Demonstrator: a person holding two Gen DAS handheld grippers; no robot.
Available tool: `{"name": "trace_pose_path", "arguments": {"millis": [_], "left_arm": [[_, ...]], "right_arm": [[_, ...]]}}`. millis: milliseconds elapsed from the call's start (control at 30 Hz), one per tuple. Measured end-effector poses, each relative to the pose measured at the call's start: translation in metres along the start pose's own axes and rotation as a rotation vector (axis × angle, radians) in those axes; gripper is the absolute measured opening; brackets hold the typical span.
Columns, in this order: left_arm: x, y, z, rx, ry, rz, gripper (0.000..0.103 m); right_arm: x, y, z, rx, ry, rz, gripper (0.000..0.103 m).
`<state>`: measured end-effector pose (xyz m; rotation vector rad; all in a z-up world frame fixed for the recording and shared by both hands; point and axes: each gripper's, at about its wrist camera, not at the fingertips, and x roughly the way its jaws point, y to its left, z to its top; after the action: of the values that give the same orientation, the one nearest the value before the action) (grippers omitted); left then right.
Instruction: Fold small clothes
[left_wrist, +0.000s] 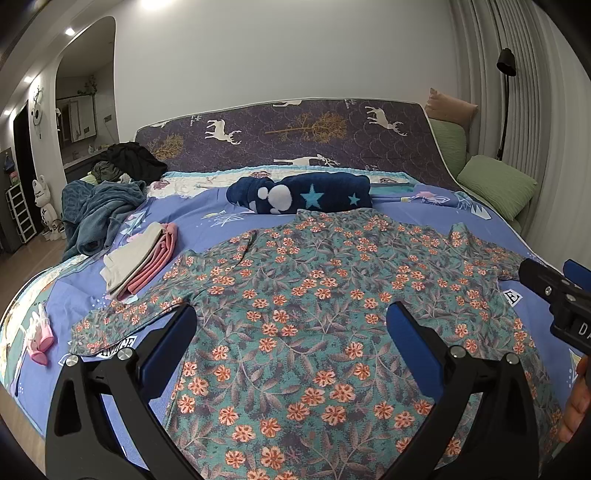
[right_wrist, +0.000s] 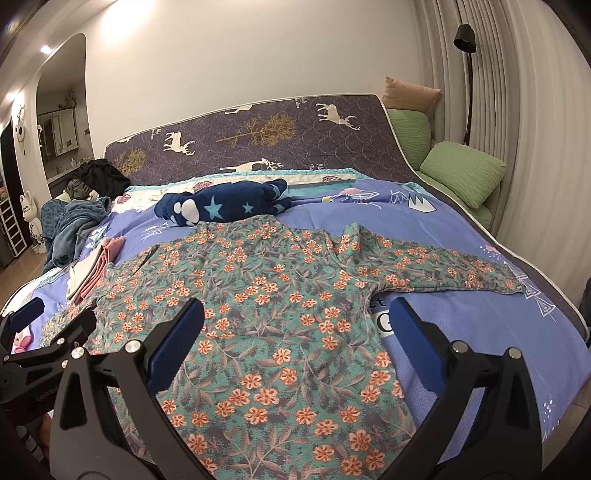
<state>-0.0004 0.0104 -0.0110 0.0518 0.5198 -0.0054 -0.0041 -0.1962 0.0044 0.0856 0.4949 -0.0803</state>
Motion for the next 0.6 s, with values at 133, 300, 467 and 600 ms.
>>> {"name": "trace_pose_path", "arguments": {"millis": [133, 300, 467, 600], "left_arm": [[0.0008, 0.0006, -0.0005, -0.004, 0.001, -0.005, 0.102], [0.0018, 0.0002, -0.0006, 0.001, 0.007, -0.004, 0.102], [0.0050, -0.0009, -0.0005, 0.000, 0.021, -0.007, 0.102], [0.0086, -0.0008, -0.0009, 0.009, 0.028, -0.002, 0.102]], "right_arm": [[-0.0002, 0.0008, -0.0004, -0.004, 0.000, -0.001, 0.101], [0.0013, 0.0022, -0.0011, -0.005, 0.003, -0.002, 0.101], [0.0021, 0.0028, -0.0007, -0.006, 0.005, -0.001, 0.101], [0.0058, 0.0037, 0.0011, -0.009, 0.013, -0.003, 0.101]]}}
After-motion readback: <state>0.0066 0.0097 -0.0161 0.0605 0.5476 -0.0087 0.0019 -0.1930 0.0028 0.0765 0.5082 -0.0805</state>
